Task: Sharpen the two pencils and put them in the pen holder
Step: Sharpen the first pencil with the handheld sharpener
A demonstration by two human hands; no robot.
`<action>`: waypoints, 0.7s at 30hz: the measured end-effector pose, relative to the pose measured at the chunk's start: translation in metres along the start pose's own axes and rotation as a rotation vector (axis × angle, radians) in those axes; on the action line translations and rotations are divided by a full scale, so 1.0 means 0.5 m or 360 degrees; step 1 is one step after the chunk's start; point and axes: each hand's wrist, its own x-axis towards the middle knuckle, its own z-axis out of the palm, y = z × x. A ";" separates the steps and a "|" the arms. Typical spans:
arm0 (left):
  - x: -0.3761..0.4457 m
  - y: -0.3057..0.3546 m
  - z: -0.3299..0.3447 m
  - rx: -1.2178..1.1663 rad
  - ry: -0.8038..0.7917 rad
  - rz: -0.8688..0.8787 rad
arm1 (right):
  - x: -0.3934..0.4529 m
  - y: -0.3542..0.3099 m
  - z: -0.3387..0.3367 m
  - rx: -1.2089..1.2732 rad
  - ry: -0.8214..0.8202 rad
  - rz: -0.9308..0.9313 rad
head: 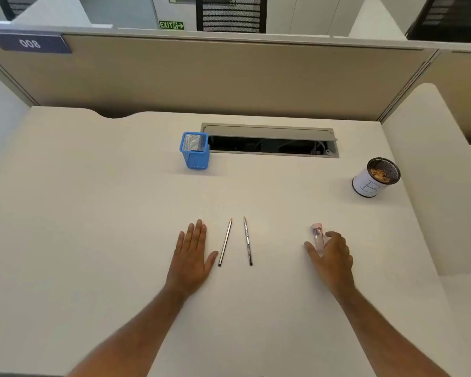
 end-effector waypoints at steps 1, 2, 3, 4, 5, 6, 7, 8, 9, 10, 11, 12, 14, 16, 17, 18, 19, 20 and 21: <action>-0.001 0.000 -0.001 0.0007 -0.0001 -0.0003 | 0.004 -0.001 0.001 0.0034 0.0024 -0.0003; -0.002 0.001 -0.010 -0.0008 -0.0015 -0.0035 | 0.005 -0.006 -0.002 0.0046 0.0026 0.0021; -0.001 0.000 -0.009 -0.0007 -0.0020 -0.0040 | 0.011 -0.004 0.000 0.0044 0.0021 0.0023; -0.004 0.002 -0.014 0.0017 -0.0026 -0.0044 | 0.014 -0.007 -0.002 0.0041 0.0004 0.0052; -0.006 0.002 -0.013 0.0012 -0.0036 -0.0042 | 0.020 -0.007 -0.001 0.0055 0.0012 0.0056; -0.005 0.004 -0.016 -0.0001 -0.0068 -0.0043 | 0.024 -0.008 -0.001 0.0067 0.0016 0.0073; -0.005 0.003 -0.017 -0.0005 -0.0079 -0.0042 | 0.027 -0.010 0.000 0.0088 0.0026 0.0077; -0.005 0.001 -0.018 -0.0013 -0.0082 -0.0032 | 0.030 -0.011 0.000 0.0110 0.0030 0.0090; -0.006 0.001 -0.018 -0.0013 -0.0090 -0.0043 | 0.033 -0.010 0.002 0.0126 0.0036 0.0100; -0.006 0.002 -0.020 -0.0013 -0.0104 -0.0056 | 0.035 -0.011 0.002 0.0135 0.0047 0.0102; -0.006 0.003 -0.020 -0.0014 -0.0124 -0.0064 | 0.037 -0.010 0.003 0.0151 0.0060 0.0094; -0.005 0.004 -0.022 -0.0013 -0.0133 -0.0067 | 0.037 -0.010 0.003 0.0169 0.0069 0.0086; -0.004 0.004 -0.023 -0.0023 -0.0147 -0.0065 | 0.036 -0.007 0.001 0.0253 0.0066 0.0098; -0.004 0.005 -0.024 -0.0028 -0.0154 -0.0074 | 0.034 -0.002 -0.002 0.0337 0.0035 0.0094; -0.004 0.005 -0.026 -0.0025 -0.0159 -0.0076 | 0.032 -0.002 -0.003 0.0404 0.0015 0.0084; -0.003 0.005 -0.028 -0.0033 -0.0163 -0.0079 | 0.029 -0.005 -0.006 0.0481 -0.0006 0.0072; -0.002 0.005 -0.029 -0.0044 -0.0168 -0.0078 | 0.025 -0.010 -0.009 0.0558 -0.0025 0.0057; -0.003 0.005 -0.030 -0.0062 -0.0164 -0.0080 | 0.018 -0.017 -0.012 0.0620 -0.0046 0.0039; -0.002 0.005 -0.031 -0.0096 -0.0160 -0.0085 | 0.011 -0.023 -0.014 0.0665 -0.0069 0.0025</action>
